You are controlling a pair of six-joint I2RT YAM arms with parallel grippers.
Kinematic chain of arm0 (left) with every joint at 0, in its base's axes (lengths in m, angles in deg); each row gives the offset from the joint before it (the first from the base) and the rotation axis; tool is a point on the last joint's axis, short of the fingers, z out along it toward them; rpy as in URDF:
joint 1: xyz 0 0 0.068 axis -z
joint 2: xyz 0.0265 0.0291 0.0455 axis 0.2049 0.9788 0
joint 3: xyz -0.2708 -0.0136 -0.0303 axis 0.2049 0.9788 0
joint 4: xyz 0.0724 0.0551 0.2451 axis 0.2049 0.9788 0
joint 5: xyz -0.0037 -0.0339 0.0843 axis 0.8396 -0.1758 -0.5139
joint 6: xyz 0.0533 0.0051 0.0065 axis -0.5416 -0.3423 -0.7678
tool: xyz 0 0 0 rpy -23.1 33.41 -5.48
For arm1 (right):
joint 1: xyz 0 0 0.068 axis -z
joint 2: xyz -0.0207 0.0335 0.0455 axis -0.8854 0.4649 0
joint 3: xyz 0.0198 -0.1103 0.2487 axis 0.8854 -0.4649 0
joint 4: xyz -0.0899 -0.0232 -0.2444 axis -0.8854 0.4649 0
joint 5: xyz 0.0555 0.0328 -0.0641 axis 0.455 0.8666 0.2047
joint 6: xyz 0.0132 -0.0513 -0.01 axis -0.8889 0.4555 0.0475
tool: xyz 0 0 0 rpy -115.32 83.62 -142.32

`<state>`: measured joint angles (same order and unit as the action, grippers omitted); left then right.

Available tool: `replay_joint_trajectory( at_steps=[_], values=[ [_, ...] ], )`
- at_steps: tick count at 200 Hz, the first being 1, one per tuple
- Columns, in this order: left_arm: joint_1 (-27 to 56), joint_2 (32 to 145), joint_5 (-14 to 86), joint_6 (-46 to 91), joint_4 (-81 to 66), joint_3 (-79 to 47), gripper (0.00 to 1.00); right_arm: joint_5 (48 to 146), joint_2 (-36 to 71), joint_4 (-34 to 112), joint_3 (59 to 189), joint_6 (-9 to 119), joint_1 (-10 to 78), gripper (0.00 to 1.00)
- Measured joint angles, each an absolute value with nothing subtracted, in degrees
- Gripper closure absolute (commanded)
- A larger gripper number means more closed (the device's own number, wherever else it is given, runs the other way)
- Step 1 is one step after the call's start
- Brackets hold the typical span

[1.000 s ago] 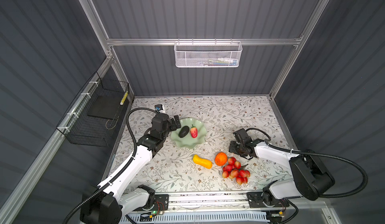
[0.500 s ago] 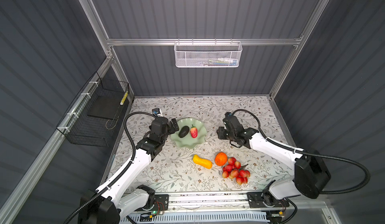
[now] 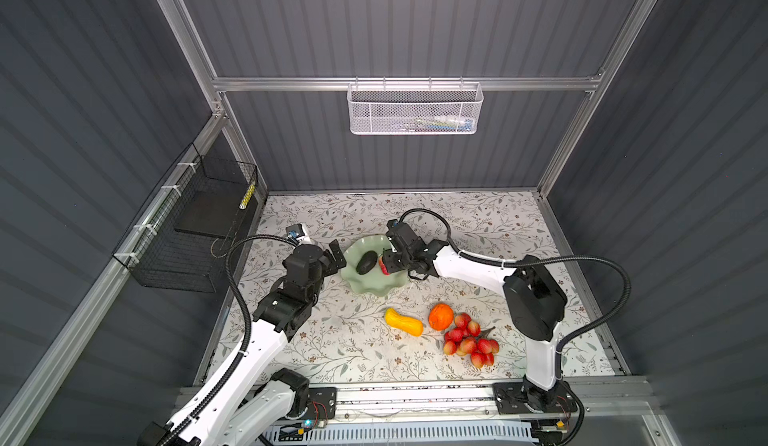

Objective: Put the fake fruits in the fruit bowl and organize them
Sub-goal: 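Place the tangerine in the bowl and open the right gripper, then grasp the yellow squash with the left gripper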

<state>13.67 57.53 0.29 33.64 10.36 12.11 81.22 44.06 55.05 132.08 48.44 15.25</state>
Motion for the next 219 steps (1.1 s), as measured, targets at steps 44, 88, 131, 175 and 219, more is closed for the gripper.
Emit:
replay_joint_trajectory(
  at_steps=[44, 88, 131, 175, 219],
  values=[
    [13.7, 57.3, 0.1, 33.9, 12.0, 12.7, 0.00, 80.8, 48.3, 57.5, 135.0, 49.8, 15.3, 0.41],
    [13.7, 57.5, 3.0, 34.0, 13.5, 12.7, 0.02, 79.5, 46.7, 58.3, 135.2, 50.7, 15.3, 0.25],
    [13.7, 62.7, 14.0, 34.7, 19.1, 9.6, 0.11, 79.8, 33.5, 54.3, 128.3, 50.4, 18.0, 0.12],
    [17.2, 64.7, 26.1, 41.3, 24.7, 9.9, 0.14, 83.0, 19.6, 46.9, 116.1, 48.5, 28.7, 0.02],
    [31.2, 64.2, 28.0, 51.4, 28.6, 12.5, 0.14, 82.8, 14.5, 45.7, 108.4, 48.7, 32.8, 0.01]
  ],
)
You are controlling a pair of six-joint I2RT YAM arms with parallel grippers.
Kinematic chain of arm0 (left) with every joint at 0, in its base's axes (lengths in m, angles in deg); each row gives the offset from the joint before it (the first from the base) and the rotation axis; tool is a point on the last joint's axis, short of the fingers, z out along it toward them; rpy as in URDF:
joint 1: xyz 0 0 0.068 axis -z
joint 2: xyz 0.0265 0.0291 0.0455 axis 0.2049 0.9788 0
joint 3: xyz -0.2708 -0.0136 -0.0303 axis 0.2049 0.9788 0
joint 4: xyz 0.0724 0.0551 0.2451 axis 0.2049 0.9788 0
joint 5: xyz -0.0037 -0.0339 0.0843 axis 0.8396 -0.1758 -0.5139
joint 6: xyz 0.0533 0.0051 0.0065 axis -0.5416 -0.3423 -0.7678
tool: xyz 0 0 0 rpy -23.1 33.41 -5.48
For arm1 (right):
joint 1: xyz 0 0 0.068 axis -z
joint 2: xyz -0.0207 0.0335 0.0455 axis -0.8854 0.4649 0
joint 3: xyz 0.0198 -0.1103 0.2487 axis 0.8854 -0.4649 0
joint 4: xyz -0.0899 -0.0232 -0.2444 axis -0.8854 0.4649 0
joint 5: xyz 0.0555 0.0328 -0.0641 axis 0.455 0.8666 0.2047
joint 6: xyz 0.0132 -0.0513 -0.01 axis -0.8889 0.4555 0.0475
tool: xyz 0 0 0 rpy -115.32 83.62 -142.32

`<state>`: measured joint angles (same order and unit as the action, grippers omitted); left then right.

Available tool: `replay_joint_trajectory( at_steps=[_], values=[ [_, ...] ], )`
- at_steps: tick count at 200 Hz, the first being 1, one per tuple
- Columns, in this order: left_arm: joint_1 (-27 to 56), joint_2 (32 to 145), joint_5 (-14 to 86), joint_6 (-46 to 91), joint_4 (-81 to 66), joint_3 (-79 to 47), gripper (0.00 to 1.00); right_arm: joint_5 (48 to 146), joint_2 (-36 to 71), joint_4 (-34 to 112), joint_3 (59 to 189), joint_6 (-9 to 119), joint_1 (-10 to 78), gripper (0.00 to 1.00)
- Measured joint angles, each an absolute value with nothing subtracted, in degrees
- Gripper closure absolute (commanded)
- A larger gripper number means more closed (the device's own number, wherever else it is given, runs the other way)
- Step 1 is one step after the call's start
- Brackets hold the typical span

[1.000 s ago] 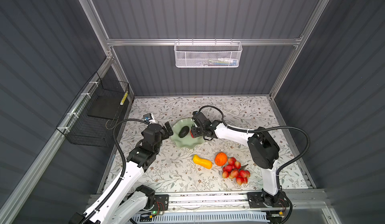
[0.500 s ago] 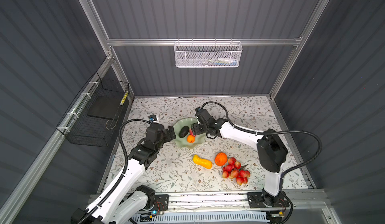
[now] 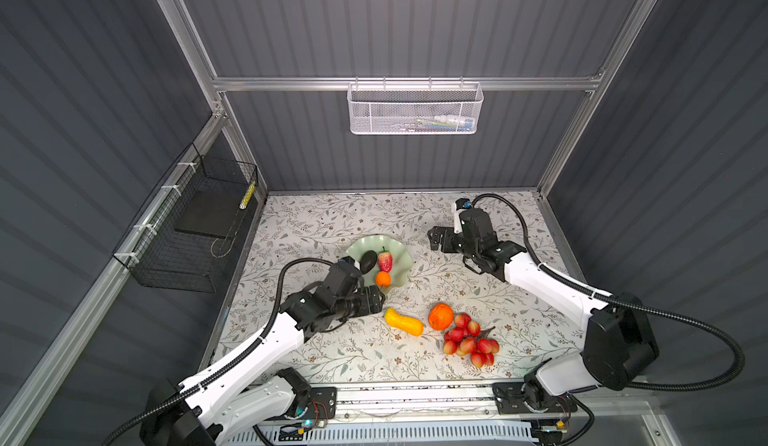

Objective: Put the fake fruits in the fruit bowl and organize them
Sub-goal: 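Grasp the yellow squash with the left gripper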

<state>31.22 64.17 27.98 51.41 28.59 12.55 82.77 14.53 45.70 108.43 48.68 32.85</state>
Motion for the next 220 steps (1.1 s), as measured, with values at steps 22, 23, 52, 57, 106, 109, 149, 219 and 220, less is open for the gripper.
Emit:
replay_joint_trajectory(
  at_steps=[22, 23, 52, 57, 106, 109, 149, 219, 220],
  values=[
    [38.2, 66.1, 26.9, 56.6, 29.1, 13.4, 0.14, 82.8, 13.3, 45.6, 106.4, 48.7, 33.7, 0.01],
    [38.4, 66.2, 26.8, 56.7, 29.1, 13.4, 0.13, 82.8, 13.2, 45.6, 106.4, 48.7, 33.8, 0.01],
    [44.3, 71.9, 25.4, 60.9, 28.4, 13.4, 0.12, 83.0, 10.5, 45.4, 104.0, 48.7, 34.7, 0.01],
    [44.7, 72.9, 25.3, 61.2, 28.1, 13.4, 0.11, 83.0, 10.0, 45.4, 103.6, 48.7, 34.9, 0.01],
    [45.6, 86.6, 24.4, 62.0, 24.4, 9.9, 0.07, 83.4, 5.0, 45.1, 99.7, 48.7, 36.3, 0.01],
    [45.6, 87.0, 24.3, 62.0, 24.1, 9.7, 0.07, 83.4, 4.7, 45.2, 99.5, 48.7, 36.4, 0.01],
    [45.6, 93.3, 24.3, 61.2, 21.6, 6.0, 0.10, 83.3, 1.5, 45.0, 96.8, 48.8, 37.7, 0.01],
    [45.6, 98.1, 24.6, 59.4, 18.1, 5.1, 0.47, 83.8, 1.4, 45.0, 96.0, 48.9, 39.1, 0.01],
    [45.6, 98.1, 24.6, 59.3, 18.1, 5.1, 0.47, 83.8, 1.4, 45.0, 96.0, 48.9, 39.1, 0.01]
  ],
)
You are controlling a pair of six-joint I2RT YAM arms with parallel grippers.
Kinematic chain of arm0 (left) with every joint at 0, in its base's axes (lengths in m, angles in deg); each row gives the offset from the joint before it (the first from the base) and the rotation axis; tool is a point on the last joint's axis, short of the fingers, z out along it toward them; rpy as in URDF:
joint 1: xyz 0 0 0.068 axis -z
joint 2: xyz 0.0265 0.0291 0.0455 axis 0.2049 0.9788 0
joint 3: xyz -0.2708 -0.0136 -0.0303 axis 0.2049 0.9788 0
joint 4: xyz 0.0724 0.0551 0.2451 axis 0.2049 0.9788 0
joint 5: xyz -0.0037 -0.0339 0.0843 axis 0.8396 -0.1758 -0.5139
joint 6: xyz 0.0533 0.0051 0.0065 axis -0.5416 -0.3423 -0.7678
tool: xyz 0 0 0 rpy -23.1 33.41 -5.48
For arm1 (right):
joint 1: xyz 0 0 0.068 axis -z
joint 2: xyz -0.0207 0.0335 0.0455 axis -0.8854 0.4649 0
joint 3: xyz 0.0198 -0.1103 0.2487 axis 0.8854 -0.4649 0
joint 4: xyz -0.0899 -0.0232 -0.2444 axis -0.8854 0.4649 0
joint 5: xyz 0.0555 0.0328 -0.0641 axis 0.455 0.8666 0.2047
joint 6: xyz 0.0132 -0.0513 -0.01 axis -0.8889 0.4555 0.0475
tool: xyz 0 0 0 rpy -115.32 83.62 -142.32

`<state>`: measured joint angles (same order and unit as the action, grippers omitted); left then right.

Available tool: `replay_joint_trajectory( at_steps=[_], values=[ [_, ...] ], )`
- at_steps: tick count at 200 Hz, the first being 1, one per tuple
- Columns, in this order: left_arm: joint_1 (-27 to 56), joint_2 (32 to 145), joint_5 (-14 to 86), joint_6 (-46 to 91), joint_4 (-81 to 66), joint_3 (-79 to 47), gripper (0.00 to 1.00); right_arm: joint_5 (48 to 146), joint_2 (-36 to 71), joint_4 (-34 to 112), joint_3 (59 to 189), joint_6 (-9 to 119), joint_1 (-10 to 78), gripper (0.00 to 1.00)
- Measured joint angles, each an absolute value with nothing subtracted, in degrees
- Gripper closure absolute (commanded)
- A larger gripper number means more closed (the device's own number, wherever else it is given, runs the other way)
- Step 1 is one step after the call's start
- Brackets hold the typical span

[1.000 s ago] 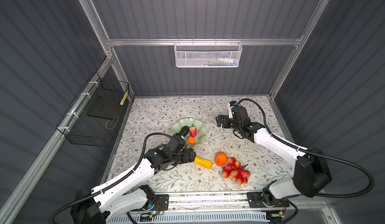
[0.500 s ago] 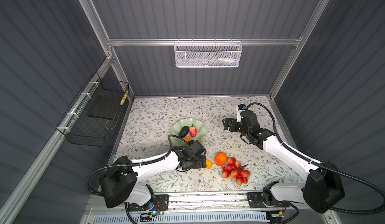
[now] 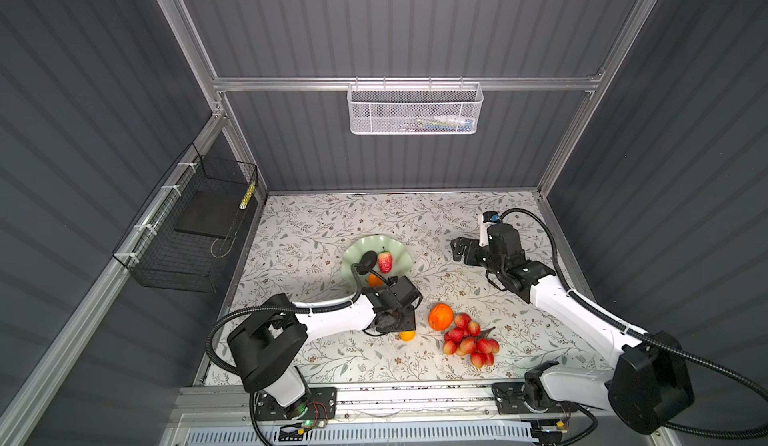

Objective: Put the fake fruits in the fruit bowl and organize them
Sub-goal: 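Grasp the yellow squash with the left gripper, then place the yellow squash in the bowl with the left gripper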

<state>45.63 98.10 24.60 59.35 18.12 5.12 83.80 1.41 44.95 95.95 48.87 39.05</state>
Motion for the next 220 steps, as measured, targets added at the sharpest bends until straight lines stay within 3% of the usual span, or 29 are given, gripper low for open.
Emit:
replay_joint_trajectory(
  at_steps=[30, 48, 86, 136, 171, 220],
  values=[
    [45.6, 98.1, 24.8, 57.7, 17.7, 4.4, 0.66, 84.3, 1.4, 44.5, 96.0, 48.9, 39.1, 0.01],
    [45.6, 97.6, 25.3, 56.4, 17.4, 4.2, 0.71, 84.3, 1.6, 44.2, 96.0, 48.9, 39.2, 0.01],
    [45.6, 89.7, 26.3, 51.1, 21.5, 2.2, 0.72, 84.4, 2.2, 44.1, 96.0, 48.8, 39.4, 0.01],
    [41.7, 83.3, 25.2, 41.3, 27.4, -10.5, 0.74, 84.7, 3.1, 44.0, 96.1, 48.2, 39.9, 0.01],
    [32.9, 87.7, 24.8, 34.0, 28.4, -14.6, 0.74, 85.3, 3.1, 44.3, 96.3, 48.0, 40.0, 0.01],
    [29.1, 100.4, 25.6, 26.7, 28.2, -19.0, 0.74, 85.4, 1.9, 44.7, 96.3, 47.3, 40.0, 0.01]
  ],
)
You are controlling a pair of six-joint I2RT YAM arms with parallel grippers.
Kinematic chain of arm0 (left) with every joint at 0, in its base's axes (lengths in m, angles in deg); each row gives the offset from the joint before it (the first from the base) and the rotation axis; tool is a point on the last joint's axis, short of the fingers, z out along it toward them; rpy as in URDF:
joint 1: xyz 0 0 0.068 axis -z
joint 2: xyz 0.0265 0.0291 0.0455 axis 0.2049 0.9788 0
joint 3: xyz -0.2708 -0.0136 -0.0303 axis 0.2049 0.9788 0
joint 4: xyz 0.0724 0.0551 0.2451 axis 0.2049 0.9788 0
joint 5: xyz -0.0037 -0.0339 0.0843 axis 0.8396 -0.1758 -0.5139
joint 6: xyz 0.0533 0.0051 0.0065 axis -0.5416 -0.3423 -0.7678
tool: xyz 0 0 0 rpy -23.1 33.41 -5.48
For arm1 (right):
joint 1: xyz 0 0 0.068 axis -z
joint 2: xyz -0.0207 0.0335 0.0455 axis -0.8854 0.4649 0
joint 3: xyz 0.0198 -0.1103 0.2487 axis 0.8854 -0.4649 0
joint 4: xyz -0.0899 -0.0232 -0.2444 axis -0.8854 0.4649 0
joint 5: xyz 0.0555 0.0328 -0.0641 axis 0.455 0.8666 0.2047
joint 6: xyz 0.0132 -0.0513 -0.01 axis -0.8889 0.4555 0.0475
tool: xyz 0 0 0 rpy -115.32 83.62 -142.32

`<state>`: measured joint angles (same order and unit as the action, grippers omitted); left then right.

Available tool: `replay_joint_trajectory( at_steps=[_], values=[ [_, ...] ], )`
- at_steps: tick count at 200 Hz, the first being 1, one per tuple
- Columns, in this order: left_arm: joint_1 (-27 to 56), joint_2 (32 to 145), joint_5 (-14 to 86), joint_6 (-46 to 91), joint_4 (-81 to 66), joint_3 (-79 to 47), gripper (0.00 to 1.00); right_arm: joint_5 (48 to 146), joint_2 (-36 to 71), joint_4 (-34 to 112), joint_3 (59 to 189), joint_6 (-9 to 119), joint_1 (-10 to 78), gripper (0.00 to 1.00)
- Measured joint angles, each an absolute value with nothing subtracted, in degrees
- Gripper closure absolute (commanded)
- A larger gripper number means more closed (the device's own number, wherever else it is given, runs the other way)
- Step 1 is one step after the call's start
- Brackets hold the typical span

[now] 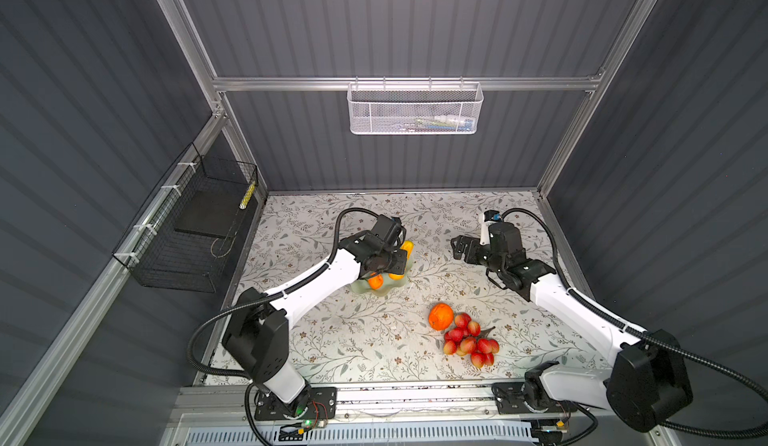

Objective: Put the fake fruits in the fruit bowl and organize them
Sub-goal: 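Place the yellow squash in the bowl with the left gripper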

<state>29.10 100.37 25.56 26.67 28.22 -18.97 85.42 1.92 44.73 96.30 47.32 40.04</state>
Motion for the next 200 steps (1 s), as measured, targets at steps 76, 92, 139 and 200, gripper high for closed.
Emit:
replay_joint_trajectory(
  at_steps=[76, 92, 139, 200],
  values=[
    [25.3, 107.5, 22.6, 23.9, 26.9, -19.3, 0.71, 85.8, 2.2, 45.8, 96.3, 46.9, 40.0, 0.01],
    [25.3, 108.9, 22.4, 23.8, 26.8, -19.3, 0.65, 85.8, 2.3, 46.2, 96.3, 46.9, 40.0, 0.01],
    [25.3, 110.4, 22.4, 23.6, 26.3, -19.0, 0.32, 86.4, 3.1, 49.2, 97.3, 47.0, 40.0, 0.02],
    [25.2, 104.1, 20.4, 22.4, 25.0, -19.0, 0.13, 90.0, 5.3, 54.5, 97.5, 46.9, 35.8, 0.02]
  ],
)
